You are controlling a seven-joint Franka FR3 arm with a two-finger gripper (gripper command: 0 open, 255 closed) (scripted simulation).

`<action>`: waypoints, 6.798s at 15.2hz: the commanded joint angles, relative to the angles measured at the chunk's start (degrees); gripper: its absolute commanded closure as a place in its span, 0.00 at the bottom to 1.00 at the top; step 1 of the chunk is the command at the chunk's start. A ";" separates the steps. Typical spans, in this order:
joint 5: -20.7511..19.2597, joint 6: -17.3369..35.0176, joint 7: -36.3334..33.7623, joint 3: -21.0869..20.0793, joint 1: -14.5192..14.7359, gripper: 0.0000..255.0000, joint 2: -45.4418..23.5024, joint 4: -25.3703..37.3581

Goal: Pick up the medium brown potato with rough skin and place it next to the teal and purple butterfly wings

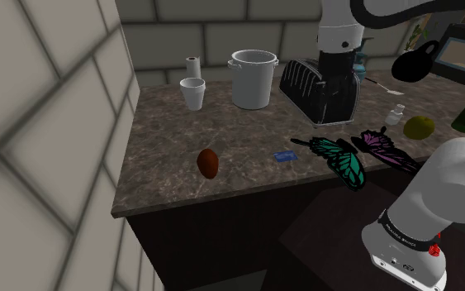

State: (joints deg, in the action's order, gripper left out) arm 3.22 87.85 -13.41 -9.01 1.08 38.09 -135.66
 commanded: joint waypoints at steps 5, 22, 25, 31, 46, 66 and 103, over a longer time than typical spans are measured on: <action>1.82 5.77 -12.17 -8.09 0.05 0.00 -9.57 3.62; -13.96 10.79 -49.45 -21.16 3.43 0.00 -52.13 33.06; -17.84 8.67 -54.50 -20.29 6.62 0.00 -60.60 41.51; -22.19 4.95 -59.57 -17.71 12.00 0.00 -72.80 55.29; -22.47 10.12 -60.10 -17.52 10.82 1.00 -72.29 49.46; -21.17 3.33 -58.79 -18.23 10.91 1.00 -69.54 53.89; -16.34 5.37 -33.29 -11.63 -8.53 1.00 -43.16 31.95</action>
State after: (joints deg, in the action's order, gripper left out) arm -12.98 92.43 -48.19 -21.31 -6.57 -5.72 -102.64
